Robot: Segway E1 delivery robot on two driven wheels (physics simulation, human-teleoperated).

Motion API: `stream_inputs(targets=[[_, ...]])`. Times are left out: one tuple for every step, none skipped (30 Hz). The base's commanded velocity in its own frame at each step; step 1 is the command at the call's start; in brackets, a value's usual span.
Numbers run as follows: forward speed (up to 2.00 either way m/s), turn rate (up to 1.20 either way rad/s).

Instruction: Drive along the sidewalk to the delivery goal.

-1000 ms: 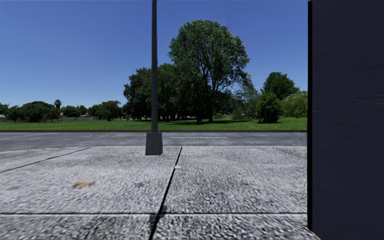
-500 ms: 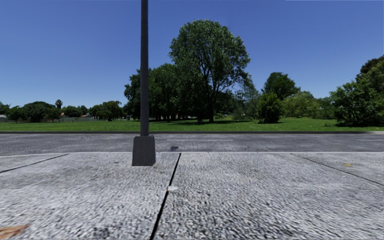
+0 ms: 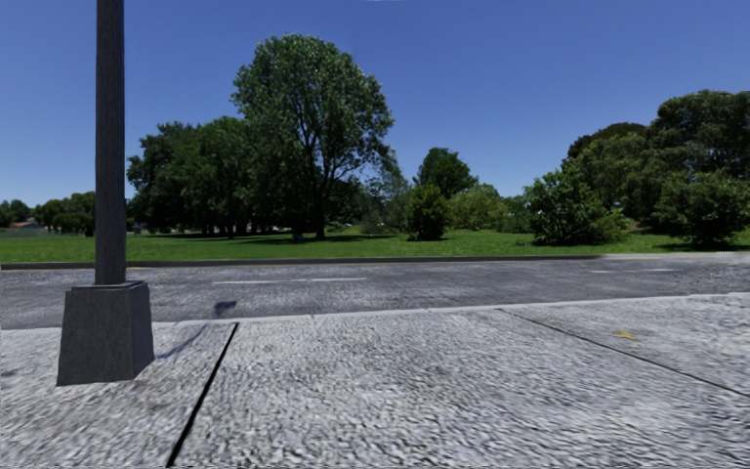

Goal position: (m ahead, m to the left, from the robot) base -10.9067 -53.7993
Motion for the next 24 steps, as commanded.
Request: stream_inputs(targets=[[2.0,-1.2],[2.0,-1.2],[2.0,-1.2],[2.0,-1.2],[2.0,-1.2],[2.0,-1.2],[2.0,-1.2],[2.0,-1.2],[2.0,-1.2],[2.0,-1.2],[2.0,-1.2],[2.0,-1.2],[2.0,-1.2],[2.0,-1.2],[2.0,-1.2],[2.0,-1.2],[2.0,-1.2],[2.0,-1.2],[2.0,-1.19],[2.0,-0.92],[2.0,-0.75],[2.0,-0.71],[2.0,-0.7],[2.0,-0.7]])
